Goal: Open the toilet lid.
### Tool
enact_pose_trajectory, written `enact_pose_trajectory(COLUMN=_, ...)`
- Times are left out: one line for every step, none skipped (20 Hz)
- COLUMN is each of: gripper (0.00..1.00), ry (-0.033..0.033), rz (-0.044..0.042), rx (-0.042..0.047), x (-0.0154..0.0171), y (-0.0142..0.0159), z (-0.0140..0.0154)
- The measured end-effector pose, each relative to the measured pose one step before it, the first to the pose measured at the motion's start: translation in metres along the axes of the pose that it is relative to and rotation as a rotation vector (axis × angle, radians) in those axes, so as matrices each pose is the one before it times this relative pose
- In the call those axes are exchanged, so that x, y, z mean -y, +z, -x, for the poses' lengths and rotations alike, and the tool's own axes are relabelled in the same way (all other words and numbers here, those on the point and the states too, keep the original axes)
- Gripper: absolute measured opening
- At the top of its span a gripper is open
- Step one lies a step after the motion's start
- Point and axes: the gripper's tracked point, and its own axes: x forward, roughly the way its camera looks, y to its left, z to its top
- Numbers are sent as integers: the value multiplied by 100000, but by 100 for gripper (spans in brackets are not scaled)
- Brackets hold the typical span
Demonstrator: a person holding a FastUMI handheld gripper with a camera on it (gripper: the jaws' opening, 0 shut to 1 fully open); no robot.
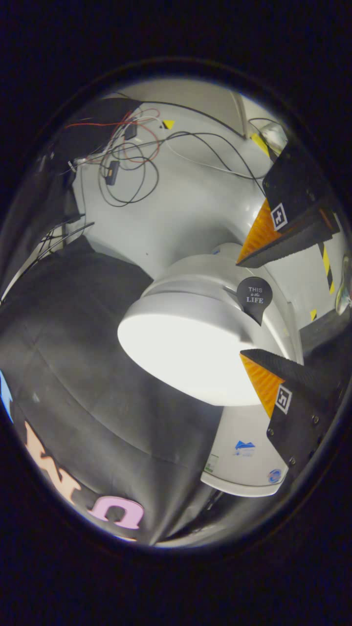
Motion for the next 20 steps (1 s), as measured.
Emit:
enact_pose_trajectory(gripper=87, ry=-1695, rz=-2287, rx=-611, x=348, y=206, z=-380)
enact_pose_trajectory(gripper=77, ry=-728, rz=-1387, rx=-920, x=548, y=-108, z=-613)
enact_pose_trajectory(gripper=66, ry=-1244, rz=-1982, rx=-1491, x=462, y=-181, z=-166)
enact_pose_trajectory(gripper=66, ry=1393, rz=-2735, rx=-1355, x=-98, y=-77, z=-245)
enact_pose_trajectory(gripper=66, ry=1180, rz=-2336, rx=-2135, x=-122, y=-358, z=-370)
enact_pose_trajectory(gripper=57, ry=223, rz=-2413, rx=-1481, x=137, y=43, z=-316)
enact_pose_trajectory(gripper=49, ry=-1410, rz=-1359, rx=-1115, x=327, y=-158, z=-96)
enact_pose_trajectory(gripper=40, ry=-960, rz=-1556, rx=-485, x=789, y=225, z=-1293)
enact_pose_trajectory(gripper=31, ry=45, rz=-2842, rx=-1257, x=-14, y=-64, z=441)
enact_pose_trajectory(gripper=23, ry=914, rz=-1907, rx=-1319, x=-99, y=-74, z=201)
enact_pose_trajectory(gripper=23, ry=1500, rz=-3168, rx=-1445, x=-175, y=-115, z=100)
enact_pose_trajectory(gripper=22, ry=1854, rz=-2863, rx=-1871, x=-234, y=-329, z=53)
enact_pose_trajectory(gripper=21, ry=1534, rz=-2379, rx=-1319, x=-82, y=-313, z=-97)
enact_pose_trajectory(gripper=20, ry=1121, rz=-1659, rx=-1362, x=-74, y=-294, z=55)
enact_pose_trajectory(gripper=20, ry=1857, rz=-1247, rx=-1755, x=-228, y=-438, z=-77)
enact_pose_trajectory(gripper=20, ry=2035, rz=-1325, rx=-859, x=-218, y=-241, z=-19)
enact_pose_trajectory(gripper=20, ry=2752, rz=-1284, rx=517, x=-446, y=-30, z=-133)
enact_pose_trajectory(gripper=19, ry=301, rz=-623, rx=405, x=228, y=203, z=-11)
enact_pose_trajectory(gripper=19, ry=1396, rz=-309, rx=120, x=-156, y=100, z=-566)
enact_pose_trajectory(gripper=12, ry=2643, rz=1867, rx=-217, x=-464, y=93, z=177)
